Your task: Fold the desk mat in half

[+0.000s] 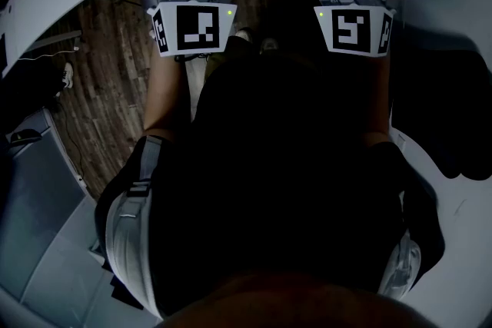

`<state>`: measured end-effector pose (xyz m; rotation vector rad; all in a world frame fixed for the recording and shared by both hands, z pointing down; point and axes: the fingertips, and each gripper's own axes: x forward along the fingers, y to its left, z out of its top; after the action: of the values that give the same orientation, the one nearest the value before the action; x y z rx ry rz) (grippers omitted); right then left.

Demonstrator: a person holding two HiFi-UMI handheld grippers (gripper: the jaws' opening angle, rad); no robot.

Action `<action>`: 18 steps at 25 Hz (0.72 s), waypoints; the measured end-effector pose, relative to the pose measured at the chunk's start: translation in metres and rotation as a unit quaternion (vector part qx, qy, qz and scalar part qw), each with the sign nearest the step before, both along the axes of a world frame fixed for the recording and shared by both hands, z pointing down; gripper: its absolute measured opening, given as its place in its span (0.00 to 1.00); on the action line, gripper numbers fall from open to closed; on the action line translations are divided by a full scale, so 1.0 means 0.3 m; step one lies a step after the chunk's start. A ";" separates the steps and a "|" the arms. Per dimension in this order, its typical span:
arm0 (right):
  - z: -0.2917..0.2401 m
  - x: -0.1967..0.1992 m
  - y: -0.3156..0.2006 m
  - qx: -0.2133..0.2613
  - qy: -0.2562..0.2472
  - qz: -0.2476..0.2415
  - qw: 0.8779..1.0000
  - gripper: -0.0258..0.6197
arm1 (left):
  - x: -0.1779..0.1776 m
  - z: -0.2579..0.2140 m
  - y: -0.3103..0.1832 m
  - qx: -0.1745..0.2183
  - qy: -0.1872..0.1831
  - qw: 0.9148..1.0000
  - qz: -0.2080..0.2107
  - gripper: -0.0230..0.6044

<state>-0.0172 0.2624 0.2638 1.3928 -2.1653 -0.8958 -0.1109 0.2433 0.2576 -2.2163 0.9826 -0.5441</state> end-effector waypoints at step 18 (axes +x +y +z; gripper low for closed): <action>-0.015 0.038 0.041 0.008 0.006 0.002 1.000 0.08 | 0.064 0.021 0.044 0.007 -0.036 0.999 0.009 0.06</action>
<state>-0.0059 0.2748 0.2592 1.3961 -2.1508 -0.9203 -0.0916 0.2564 0.2638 -2.1761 0.9268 -0.6028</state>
